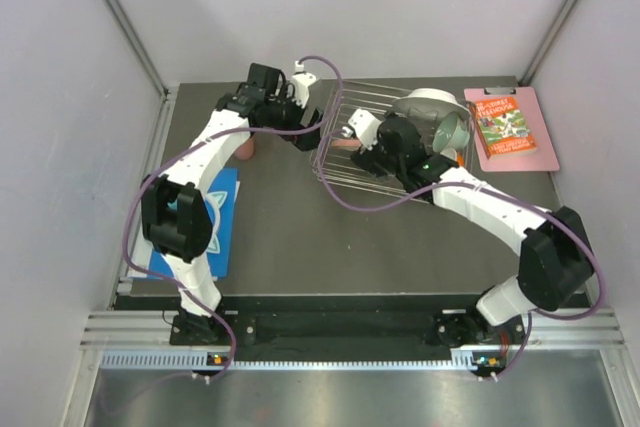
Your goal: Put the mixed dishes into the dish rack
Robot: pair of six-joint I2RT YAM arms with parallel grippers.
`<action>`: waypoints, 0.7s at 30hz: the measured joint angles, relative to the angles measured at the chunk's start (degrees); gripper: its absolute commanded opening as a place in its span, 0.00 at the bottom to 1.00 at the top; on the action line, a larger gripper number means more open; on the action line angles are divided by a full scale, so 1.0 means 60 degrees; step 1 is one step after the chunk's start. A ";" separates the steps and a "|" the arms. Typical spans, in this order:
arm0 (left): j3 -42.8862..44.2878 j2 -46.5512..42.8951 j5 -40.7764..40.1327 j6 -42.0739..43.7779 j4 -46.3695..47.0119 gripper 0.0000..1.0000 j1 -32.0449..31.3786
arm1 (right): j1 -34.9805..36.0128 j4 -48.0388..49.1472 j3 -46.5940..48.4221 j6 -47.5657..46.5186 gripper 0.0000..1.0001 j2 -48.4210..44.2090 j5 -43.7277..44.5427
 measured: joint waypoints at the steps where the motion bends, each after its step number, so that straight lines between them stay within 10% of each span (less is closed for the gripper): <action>1: 0.0000 0.0062 0.0004 0.0000 0.0018 0.99 -0.0026 | 0.0007 0.0058 0.0062 -0.0062 0.89 0.0044 0.0033; 21: 0.0004 0.0426 -0.0040 -0.0025 0.0302 0.99 -0.0095 | 0.0044 0.0583 0.0678 -0.0237 0.61 0.1162 -0.0066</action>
